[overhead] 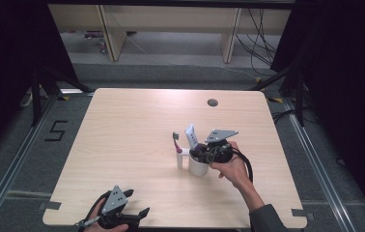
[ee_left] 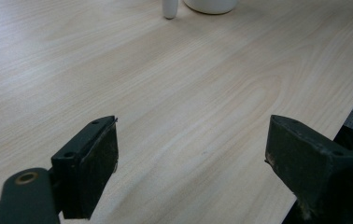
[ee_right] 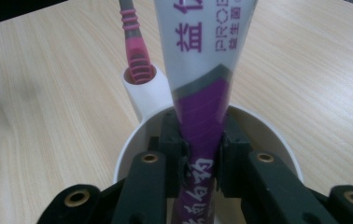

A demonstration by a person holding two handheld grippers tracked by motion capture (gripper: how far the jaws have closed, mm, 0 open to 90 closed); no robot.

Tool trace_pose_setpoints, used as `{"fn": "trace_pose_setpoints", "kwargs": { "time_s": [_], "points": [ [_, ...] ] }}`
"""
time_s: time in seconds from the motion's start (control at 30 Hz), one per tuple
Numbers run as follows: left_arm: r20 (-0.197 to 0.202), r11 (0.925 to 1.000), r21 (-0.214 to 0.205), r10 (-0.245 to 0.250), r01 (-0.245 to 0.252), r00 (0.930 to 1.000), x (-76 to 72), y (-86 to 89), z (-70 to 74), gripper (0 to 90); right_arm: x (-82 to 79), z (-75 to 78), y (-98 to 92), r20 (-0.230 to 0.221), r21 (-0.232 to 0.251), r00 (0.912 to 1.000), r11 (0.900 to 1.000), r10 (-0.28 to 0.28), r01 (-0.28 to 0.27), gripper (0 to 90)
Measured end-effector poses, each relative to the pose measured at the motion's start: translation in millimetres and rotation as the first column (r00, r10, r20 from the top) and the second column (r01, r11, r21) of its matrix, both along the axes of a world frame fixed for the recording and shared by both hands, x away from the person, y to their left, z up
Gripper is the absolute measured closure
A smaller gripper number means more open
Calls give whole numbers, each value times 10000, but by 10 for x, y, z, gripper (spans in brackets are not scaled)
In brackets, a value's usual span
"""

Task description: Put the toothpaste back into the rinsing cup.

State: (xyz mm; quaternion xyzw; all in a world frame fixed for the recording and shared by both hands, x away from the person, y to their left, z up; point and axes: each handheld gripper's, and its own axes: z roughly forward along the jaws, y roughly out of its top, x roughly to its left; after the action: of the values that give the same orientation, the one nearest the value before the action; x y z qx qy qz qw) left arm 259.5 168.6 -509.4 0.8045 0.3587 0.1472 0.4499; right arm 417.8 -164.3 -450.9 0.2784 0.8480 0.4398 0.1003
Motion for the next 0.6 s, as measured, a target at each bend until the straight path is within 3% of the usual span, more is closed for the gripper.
{"fn": "trace_pose_setpoints", "kwargs": {
  "time_s": [0.07,0.1,0.13,0.17,0.2,0.23,0.27,0.37,0.47,0.53,0.57,0.6],
  "points": [
    [-30,10000,31,-19,19,10000,-1,2,3,165,-29,7,-1,-38,-63,10000,10000,-59,59,759],
    [-18,10000,57,30,-30,10000,-3,1,2,166,-32,8,-2,151,-120,9999,9999,-28,30,758],
    [-28,10000,-40,85,-85,10000,-5,-7,-1,166,-59,14,5,-26,-128,9999,9998,-131,130,757],
    [-14,10000,33,55,-55,10000,-4,-2,2,166,-41,18,-5,337,-260,9994,9997,37,-28,757],
    [0,10000,-5,7,-7,10000,-1,-1,-1,166,-46,18,-2,281,-285,9996,9996,4,4,757],
    [-18,10000,71,42,-42,10000,-7,0,5,166,-51,17,2,183,-257,9998,9997,-8,12,756],
    [7,9999,-123,45,-45,10000,-5,-9,-4,166,-48,17,-1,265,-275,9996,9996,-10,17,755],
    [-41,10000,66,-37,37,10000,-1,7,5,165,-39,14,-5,301,-157,9995,9999,1,4,745],
    [-17,10000,-88,24,-24,10000,-3,-8,-6,166,-53,32,-14,52,74,10000,10000,-56,55,736],
    [-21,10000,-15,-7,7,10000,-3,-5,-4,166,-51,39,-29,276,3,9996,10000,-35,35,731],
    [-23,10000,-11,-15,15,10000,-4,-5,-4,166,-66,40,-30,51,44,10000,10000,-69,69,722],
    [-5,10000,-71,-18,17,10000,-4,-8,-9,166,-66,38,-39,201,54,9998,10000,-80,79,717]
  ]
}}
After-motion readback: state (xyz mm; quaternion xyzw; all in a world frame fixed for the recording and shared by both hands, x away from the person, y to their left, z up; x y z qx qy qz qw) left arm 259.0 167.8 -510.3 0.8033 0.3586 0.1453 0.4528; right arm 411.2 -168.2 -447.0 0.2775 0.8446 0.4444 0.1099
